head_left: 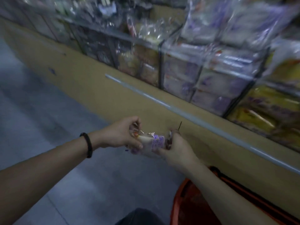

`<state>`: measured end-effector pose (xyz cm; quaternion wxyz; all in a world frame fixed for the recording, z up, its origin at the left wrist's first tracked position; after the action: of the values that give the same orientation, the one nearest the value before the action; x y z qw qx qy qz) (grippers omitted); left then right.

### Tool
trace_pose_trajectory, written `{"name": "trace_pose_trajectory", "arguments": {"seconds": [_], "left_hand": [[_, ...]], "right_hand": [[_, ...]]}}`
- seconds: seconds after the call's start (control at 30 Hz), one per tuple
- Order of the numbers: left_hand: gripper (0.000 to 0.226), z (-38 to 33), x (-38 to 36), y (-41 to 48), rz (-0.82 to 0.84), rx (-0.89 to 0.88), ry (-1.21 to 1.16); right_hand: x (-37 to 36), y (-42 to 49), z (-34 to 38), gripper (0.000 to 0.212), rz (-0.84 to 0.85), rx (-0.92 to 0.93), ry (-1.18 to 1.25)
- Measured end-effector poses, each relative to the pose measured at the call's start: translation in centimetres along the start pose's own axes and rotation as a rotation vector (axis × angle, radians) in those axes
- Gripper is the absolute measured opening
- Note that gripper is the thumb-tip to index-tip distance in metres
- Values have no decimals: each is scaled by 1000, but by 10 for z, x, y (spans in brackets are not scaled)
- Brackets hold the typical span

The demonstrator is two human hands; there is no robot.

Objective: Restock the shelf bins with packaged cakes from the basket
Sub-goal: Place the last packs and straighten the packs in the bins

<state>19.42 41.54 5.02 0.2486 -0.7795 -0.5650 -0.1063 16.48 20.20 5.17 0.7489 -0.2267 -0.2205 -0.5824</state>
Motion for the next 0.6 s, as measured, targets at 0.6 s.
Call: {"name": "trace_pose_trajectory", "arguments": {"seconds": [0.6], "left_hand": [[54,-313,101,-53,-417,-421,157]], "right_hand": [[251,-32,218,30,-491,301,-268]]}}
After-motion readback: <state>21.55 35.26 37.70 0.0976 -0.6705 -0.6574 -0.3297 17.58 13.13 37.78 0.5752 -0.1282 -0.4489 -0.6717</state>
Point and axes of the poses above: each hand's wrist, its own y-axis towards the middle knuckle, its own x-axis out of the back of the hand, z = x × y, the point moved 6 cm from there along y, towards the middle knuckle, and after that the axes turned 6 degrees about x, right-handed, at the moved point
